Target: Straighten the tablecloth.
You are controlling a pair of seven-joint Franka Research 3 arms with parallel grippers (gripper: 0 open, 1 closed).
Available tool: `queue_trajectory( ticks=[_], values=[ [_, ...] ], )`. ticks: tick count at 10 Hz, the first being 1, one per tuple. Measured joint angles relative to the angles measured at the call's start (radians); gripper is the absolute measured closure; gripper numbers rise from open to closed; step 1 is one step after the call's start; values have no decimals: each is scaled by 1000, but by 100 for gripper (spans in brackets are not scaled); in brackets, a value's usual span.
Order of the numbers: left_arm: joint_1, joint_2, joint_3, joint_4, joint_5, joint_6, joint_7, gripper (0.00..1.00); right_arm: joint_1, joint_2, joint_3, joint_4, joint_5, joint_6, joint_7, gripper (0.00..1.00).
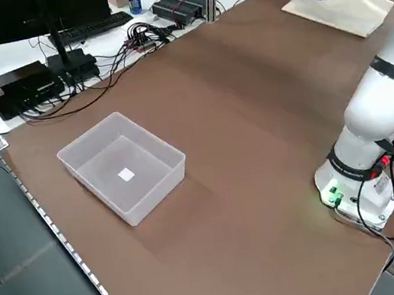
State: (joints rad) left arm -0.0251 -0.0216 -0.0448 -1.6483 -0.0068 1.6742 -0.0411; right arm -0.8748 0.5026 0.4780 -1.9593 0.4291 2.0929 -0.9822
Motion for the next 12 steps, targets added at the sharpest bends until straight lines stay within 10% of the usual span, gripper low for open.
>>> queue_trajectory(
  ticks=[3,8,12],
  values=[
    [0,0,0,0,0,0,0,0,-16,0,0,26,-26,0,-24,84],
    [0,0,0,0,0,0,0,0,-16,1,3,76,-84,-2,-29,6],
    [0,0,0,0,0,0,0,0,-21,59,-24,77,-87,-2,-66,0]
  ],
)
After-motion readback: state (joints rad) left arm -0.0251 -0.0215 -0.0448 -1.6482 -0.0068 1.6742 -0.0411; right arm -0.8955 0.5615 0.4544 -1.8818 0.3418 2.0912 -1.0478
